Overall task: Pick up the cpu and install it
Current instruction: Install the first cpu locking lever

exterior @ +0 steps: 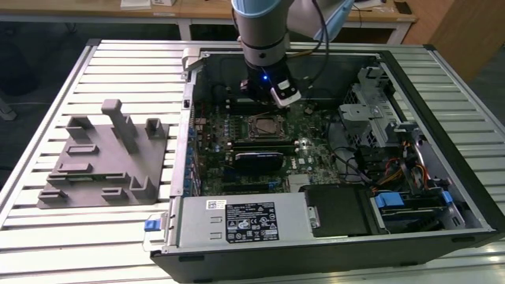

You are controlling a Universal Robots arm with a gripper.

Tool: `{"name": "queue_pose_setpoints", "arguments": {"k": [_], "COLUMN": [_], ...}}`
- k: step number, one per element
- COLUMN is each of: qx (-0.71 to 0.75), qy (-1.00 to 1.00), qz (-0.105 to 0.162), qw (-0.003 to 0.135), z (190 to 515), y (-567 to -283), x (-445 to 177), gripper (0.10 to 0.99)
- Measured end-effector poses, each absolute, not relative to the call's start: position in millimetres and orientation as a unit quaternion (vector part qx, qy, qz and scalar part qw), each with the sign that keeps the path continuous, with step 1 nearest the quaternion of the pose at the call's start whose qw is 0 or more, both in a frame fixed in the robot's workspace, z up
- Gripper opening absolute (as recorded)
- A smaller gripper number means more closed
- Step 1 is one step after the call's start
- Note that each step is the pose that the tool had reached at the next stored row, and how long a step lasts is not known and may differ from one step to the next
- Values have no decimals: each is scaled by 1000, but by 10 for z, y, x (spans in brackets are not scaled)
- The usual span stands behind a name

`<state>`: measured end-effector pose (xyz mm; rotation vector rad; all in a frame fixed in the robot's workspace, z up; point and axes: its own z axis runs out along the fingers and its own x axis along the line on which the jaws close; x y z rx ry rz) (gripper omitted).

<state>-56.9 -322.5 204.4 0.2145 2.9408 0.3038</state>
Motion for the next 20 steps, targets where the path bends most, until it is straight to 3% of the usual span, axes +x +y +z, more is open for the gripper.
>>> {"name": "queue_pose_setpoints", "arguments": {"k": [20], "qx": [70], "qy": [987], "qz": [93], "qw": [111], "z": [1930], "y": [-3225], "x": [-683], "gripper": [106]}}
